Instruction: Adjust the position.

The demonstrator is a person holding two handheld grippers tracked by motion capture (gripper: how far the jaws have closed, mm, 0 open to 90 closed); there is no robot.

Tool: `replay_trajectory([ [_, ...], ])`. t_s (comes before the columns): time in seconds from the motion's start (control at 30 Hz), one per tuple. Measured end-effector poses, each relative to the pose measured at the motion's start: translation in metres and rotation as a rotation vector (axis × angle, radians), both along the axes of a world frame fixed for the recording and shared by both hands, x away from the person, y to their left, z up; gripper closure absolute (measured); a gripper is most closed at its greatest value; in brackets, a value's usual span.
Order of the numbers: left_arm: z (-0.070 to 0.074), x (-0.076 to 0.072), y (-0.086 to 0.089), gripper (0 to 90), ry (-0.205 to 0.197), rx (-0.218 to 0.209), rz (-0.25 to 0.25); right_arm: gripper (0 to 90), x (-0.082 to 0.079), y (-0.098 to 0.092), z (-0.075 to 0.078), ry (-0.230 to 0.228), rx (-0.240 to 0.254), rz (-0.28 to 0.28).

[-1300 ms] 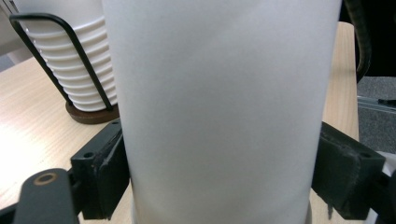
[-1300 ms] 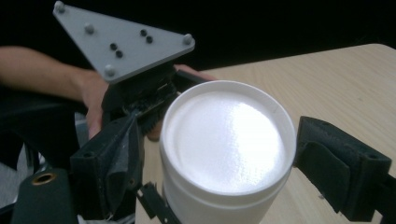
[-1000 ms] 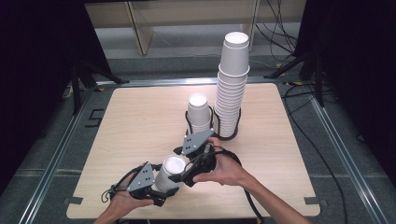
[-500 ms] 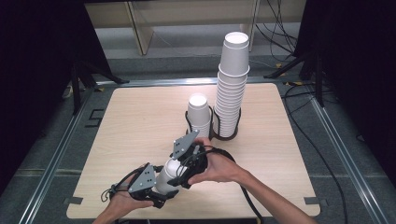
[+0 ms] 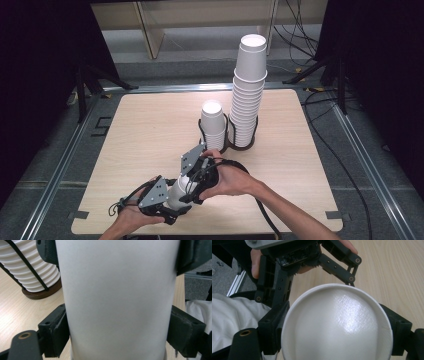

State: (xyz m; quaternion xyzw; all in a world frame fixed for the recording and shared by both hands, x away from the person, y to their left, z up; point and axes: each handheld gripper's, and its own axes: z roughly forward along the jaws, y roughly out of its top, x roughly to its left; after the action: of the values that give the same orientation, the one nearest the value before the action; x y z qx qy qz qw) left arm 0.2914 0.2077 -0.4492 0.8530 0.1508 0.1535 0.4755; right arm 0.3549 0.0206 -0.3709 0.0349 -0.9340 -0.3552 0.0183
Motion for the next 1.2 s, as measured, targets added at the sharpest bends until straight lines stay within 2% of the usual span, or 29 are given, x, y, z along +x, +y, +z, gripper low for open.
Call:
replay_trajectory([
  [0.07,0.000,-0.001,-0.001,16.0,-0.002,0.004,-0.001,22.0,0.000,0.000,0.000,0.001,-0.010,0.002],
  [0.1,0.000,-0.001,0.000,16.1,-0.003,0.026,0.002,22.1,0.000,0.000,-0.001,0.006,-0.015,0.004],
  [0.27,-0.001,-0.001,-0.001,16.0,-0.007,0.016,-0.003,23.3,-0.001,0.001,-0.001,0.000,-0.025,0.001],
  [0.33,-0.002,0.000,-0.001,14.9,-0.002,-0.009,-0.009,23.3,-0.002,0.000,0.000,0.002,-0.028,-0.004],
  [0.4,-0.002,0.000,0.000,13.8,-0.022,-0.011,0.001,23.3,-0.001,0.000,0.001,-0.001,-0.028,-0.001],
  [0.47,-0.003,0.000,0.001,12.9,-0.017,-0.045,0.000,23.4,-0.001,-0.001,0.003,-0.010,-0.025,-0.012],
  [0.53,-0.002,0.000,0.002,12.7,-0.015,-0.073,-0.003,23.5,-0.002,-0.003,0.005,0.009,-0.022,-0.034],
  [0.57,-0.001,0.000,0.003,12.7,-0.022,-0.068,0.007,23.5,0.000,-0.003,0.004,-0.011,-0.005,-0.013],
  [0.6,-0.002,0.001,0.003,12.6,-0.014,-0.096,-0.002,23.5,-0.001,-0.005,0.006,0.002,-0.004,-0.024],
  [0.63,-0.001,0.001,0.005,12.5,-0.015,-0.092,0.005,23.6,-0.002,-0.007,0.008,0.016,-0.010,-0.050],
  [0.67,-0.001,0.001,0.005,12.0,-0.005,-0.106,0.010,23.6,0.000,-0.007,0.008,0.006,0.007,-0.032],
  [0.7,-0.001,0.001,0.006,11.8,0.001,-0.112,0.012,23.6,-0.002,-0.009,0.010,0.019,-0.001,-0.054],
  [0.8,-0.002,0.002,0.009,11.2,-0.012,-0.138,0.003,23.9,-0.001,-0.014,0.013,0.025,0.003,-0.078],
  [0.83,-0.002,0.003,0.009,11.3,-0.012,-0.157,-0.007,24.0,-0.002,-0.016,0.013,0.041,0.007,-0.085],
  [0.87,0.000,0.002,0.010,11.2,-0.015,-0.150,0.002,24.0,0.001,-0.016,0.013,0.014,0.034,-0.051],
  [0.9,0.000,0.002,0.009,11.1,-0.023,-0.163,-0.006,24.0,0.002,-0.018,0.014,0.010,0.041,-0.052],
  [1.0,0.001,0.002,0.011,11.1,-0.025,-0.176,-0.005,24.1,0.001,-0.020,0.016,0.026,0.052,-0.062],
  [1.07,0.001,0.003,0.011,11.2,-0.028,-0.207,-0.010,24.1,0.001,-0.021,0.016,0.022,0.054,-0.067],
  [1.2,0.002,0.002,0.013,10.4,-0.024,-0.192,0.011,24.2,0.000,-0.023,0.017,0.042,0.061,-0.076],
])
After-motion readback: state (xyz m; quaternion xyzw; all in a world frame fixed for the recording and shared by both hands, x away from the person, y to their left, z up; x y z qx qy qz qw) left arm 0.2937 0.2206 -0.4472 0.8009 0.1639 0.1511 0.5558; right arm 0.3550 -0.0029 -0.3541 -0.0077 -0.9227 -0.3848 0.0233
